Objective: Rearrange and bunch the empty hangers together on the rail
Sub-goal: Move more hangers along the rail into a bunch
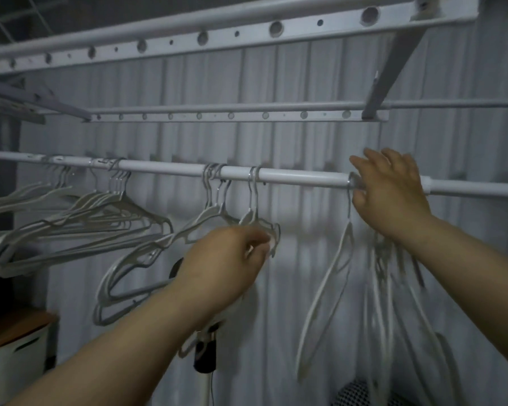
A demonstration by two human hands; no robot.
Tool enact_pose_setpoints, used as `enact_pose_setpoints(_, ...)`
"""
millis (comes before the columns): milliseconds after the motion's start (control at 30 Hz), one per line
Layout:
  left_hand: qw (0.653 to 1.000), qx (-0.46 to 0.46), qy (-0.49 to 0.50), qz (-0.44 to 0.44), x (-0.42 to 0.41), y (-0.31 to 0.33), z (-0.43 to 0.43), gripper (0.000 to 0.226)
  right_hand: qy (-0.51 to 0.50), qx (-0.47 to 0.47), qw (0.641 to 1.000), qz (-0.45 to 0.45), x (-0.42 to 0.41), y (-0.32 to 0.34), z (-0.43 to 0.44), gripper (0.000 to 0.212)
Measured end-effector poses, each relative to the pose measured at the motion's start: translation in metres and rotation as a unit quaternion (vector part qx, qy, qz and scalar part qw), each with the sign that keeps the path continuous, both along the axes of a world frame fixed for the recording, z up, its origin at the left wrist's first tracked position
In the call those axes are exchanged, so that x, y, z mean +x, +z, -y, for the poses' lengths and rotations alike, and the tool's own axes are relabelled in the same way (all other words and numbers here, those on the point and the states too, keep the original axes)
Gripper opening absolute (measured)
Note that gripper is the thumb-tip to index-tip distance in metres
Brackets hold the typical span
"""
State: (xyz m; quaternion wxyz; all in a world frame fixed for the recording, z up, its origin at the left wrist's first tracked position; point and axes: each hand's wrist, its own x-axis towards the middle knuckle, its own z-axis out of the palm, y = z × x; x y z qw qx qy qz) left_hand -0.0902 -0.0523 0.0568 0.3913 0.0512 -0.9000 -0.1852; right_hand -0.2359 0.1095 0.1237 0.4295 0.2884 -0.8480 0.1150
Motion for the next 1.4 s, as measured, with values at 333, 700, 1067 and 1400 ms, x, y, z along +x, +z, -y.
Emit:
enact_pose_setpoints(333,0.995,0.032,0.091,0.000,0.029,-0.009,0.114,0.037,0.010,0.100,0.995,0.027,0.048,-0.007,0.102,0.056)
enact_pose_setpoints(700,0.991,-0.087,0.077,0.067,0.022,-0.025,0.162,0.028,-0.072,0.151,0.983,0.069,0.050,-0.012,0.177,0.062)
enact_pose_setpoints(1067,0.981,-0.168,0.100,0.010,0.020,-0.022,0.162,0.030,-0.168,0.148,0.973,0.048,0.038,-0.014,0.176,0.079)
enact_pose_setpoints(1400,0.986,-0.121,0.107,0.039,0.012,-0.005,0.125,0.029,-0.173,0.127,0.976,0.022,0.021,-0.011,0.139,0.080)
